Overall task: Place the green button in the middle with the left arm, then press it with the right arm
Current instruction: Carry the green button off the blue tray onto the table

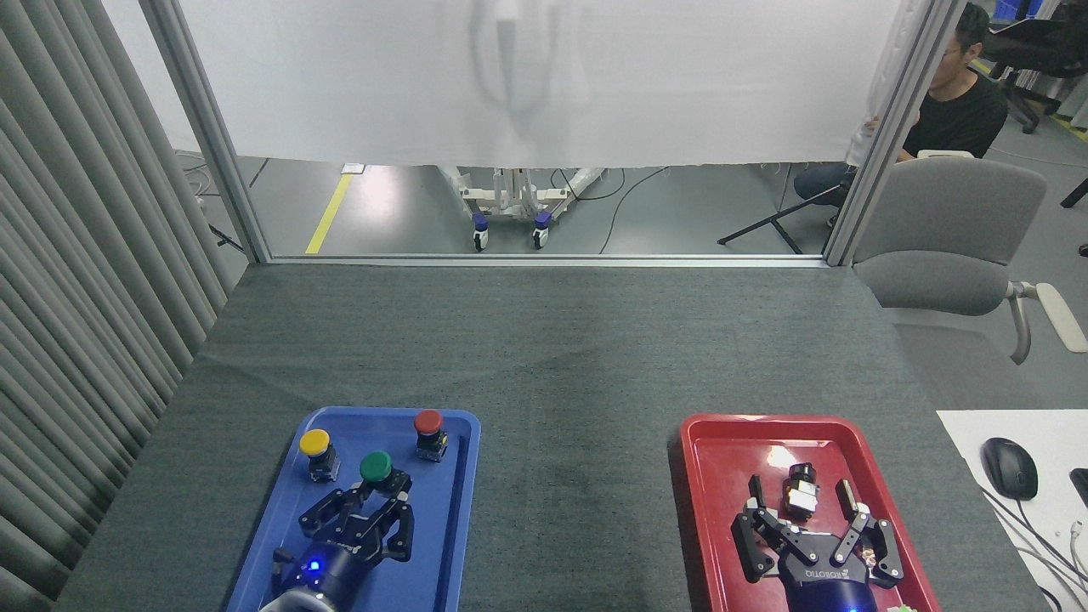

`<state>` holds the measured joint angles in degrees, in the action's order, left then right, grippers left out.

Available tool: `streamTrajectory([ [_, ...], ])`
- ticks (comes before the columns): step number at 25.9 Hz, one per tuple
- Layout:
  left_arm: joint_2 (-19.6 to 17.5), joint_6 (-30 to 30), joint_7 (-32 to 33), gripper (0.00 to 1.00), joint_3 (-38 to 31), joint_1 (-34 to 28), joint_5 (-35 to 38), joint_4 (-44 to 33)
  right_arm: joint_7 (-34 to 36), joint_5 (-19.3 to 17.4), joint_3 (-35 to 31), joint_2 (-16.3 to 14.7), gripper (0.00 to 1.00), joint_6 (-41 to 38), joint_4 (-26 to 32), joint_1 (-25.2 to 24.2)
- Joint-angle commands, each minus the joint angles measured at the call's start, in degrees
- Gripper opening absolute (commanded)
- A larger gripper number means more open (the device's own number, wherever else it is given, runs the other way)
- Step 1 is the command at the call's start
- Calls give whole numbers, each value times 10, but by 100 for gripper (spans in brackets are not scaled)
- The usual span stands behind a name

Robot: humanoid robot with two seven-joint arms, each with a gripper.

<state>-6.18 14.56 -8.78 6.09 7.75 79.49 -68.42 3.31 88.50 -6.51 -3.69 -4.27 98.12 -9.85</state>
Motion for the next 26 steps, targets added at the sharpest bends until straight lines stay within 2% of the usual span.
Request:
streamTrajectory([
  [1,13,35,3,0,70,50,3,-3,-1,0,0,1,100,1,-2,0],
  [4,39,34,6,0,148,111,5,59,-1,0,1,-1,100,1,-2,0],
  [8,86,34,6,0,194,175,13,181,-1,0,2,-2,100,1,-2,-1],
  [10,105,31,6,0,210,190,27,213,-1,0,2,-3,100,1,-2,0],
  [12,122,21,6,0,212,192,30,229,-1,0,1,-4,100,1,-2,0],
  [19,138,-3,3,0,212,193,29,263,-1,-2,0,-13,100,3,-2,-1],
  [26,137,-7,-1,0,220,190,30,269,0,-10,1,-11,100,1,-4,-1],
])
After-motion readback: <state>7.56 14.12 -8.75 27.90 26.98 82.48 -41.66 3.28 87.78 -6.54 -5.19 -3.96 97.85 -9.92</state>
